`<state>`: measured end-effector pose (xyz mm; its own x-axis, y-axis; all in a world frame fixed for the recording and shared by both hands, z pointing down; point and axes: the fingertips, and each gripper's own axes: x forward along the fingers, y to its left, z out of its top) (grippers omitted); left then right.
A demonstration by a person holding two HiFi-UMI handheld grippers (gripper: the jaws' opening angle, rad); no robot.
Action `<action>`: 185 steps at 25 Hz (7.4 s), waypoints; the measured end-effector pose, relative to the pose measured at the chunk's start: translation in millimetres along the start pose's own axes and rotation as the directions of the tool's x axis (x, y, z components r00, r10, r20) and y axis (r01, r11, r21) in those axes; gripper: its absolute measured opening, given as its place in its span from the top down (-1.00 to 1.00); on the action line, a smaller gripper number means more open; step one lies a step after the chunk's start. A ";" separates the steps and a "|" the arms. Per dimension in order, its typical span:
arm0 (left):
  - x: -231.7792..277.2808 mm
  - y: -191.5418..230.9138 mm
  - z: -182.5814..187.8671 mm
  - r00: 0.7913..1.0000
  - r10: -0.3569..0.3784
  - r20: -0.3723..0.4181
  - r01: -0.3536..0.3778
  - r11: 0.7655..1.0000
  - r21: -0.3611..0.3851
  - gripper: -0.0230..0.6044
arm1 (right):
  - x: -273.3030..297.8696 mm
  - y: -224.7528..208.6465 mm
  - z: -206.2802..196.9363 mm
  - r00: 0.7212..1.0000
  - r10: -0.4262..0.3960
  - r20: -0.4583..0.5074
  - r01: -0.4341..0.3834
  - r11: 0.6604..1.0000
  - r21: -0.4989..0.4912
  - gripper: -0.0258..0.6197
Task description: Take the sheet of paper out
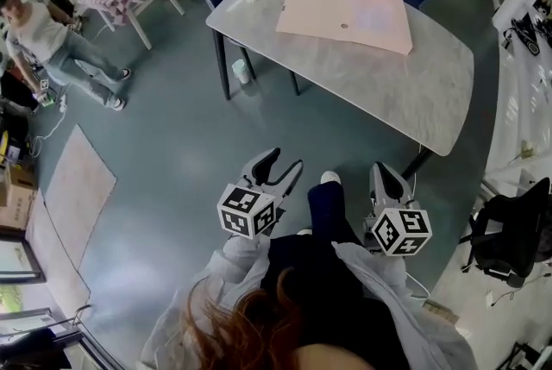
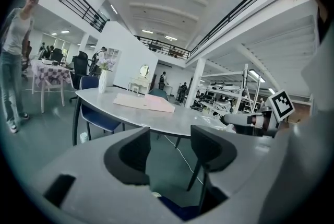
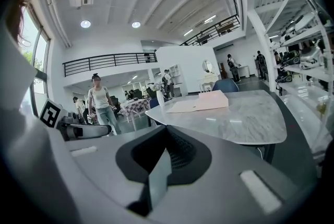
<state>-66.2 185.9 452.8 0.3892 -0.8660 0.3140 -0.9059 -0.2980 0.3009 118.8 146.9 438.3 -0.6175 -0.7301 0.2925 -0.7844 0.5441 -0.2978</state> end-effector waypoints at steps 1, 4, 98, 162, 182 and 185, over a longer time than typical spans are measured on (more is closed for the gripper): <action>8.4 4.6 3.3 1.000 0.002 0.002 -0.002 1.000 -0.002 0.17 | 8.4 -5.4 2.9 1.000 0.000 0.002 0.000 1.000 0.001 0.89; 38.3 16.9 17.9 1.000 0.007 0.010 -0.007 1.000 -0.006 0.17 | 36.4 -23.4 15.8 1.000 0.007 0.006 -0.008 1.000 0.009 0.89; 759.2 244.3 137.2 0.790 -0.449 -0.417 0.098 0.764 -0.638 0.46 | 404.5 -286.7 141.8 0.847 -0.515 -0.135 0.531 0.797 0.289 0.89; 434.2 326.9 244.0 0.998 -0.001 -0.062 -0.007 0.992 -0.123 0.90 | 426.2 -187.8 188.5 0.973 -0.228 -0.021 0.229 0.972 0.044 0.89; 354.2 238.2 242.2 0.993 -0.090 0.076 0.064 0.955 0.289 0.90 | 375.5 -184.6 198.4 0.980 -0.189 0.063 0.192 0.980 -0.043 0.89; 362.8 234.7 237.7 0.996 -0.077 0.055 0.058 0.955 0.292 0.90 | 377.1 -183.0 199.8 0.981 -0.179 0.076 0.183 0.982 -0.054 0.89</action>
<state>-177.3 -293.7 423.3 0.4479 -0.8613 0.2400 -0.8912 -0.4517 0.0423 41.1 -310.6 421.6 -0.4609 -0.8450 0.2710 -0.8863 0.4227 -0.1893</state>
